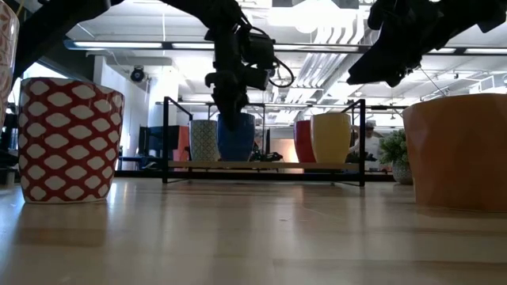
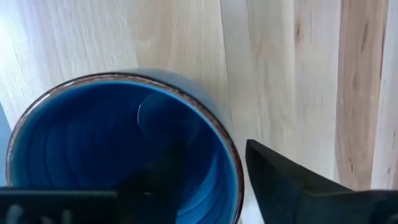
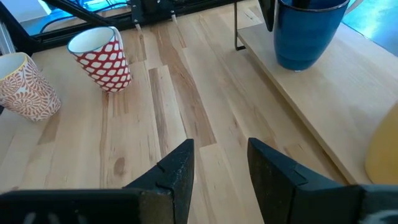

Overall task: Place coffee mugs
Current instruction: Put the blue mug on the shelf

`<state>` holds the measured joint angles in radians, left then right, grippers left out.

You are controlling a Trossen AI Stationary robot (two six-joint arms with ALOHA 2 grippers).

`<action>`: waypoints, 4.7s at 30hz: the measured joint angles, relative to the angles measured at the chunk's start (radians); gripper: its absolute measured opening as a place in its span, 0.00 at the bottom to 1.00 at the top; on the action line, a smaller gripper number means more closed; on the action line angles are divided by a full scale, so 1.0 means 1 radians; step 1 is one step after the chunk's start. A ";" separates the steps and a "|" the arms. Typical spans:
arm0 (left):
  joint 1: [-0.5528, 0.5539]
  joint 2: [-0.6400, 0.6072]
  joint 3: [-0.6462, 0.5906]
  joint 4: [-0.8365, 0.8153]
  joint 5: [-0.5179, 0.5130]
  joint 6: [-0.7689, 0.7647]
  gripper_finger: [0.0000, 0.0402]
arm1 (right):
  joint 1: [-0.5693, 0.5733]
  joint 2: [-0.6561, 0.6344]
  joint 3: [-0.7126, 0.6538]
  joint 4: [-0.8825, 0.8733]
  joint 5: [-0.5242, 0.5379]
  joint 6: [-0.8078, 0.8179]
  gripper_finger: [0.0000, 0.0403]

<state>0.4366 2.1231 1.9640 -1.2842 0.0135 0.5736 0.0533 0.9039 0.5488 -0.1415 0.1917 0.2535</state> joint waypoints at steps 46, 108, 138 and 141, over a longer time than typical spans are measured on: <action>-0.118 -0.957 -0.618 0.214 0.052 -0.346 0.50 | -0.142 0.413 0.864 -0.453 0.034 -0.304 0.32; -0.209 -1.207 -0.922 0.406 0.000 -0.310 0.50 | -0.367 1.282 1.540 -0.745 -0.145 -0.374 0.32; -0.209 -1.207 -0.922 0.357 0.000 -0.310 0.50 | -0.338 1.325 1.540 -0.654 -0.186 -0.338 0.02; -0.209 -1.207 -0.922 0.357 0.000 -0.309 0.50 | -0.334 1.325 1.540 -0.653 -0.186 -0.339 0.01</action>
<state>0.2274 0.9159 1.0420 -0.9276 0.0135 0.2642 -0.2806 2.2292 2.0884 -0.7949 0.0059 -0.0852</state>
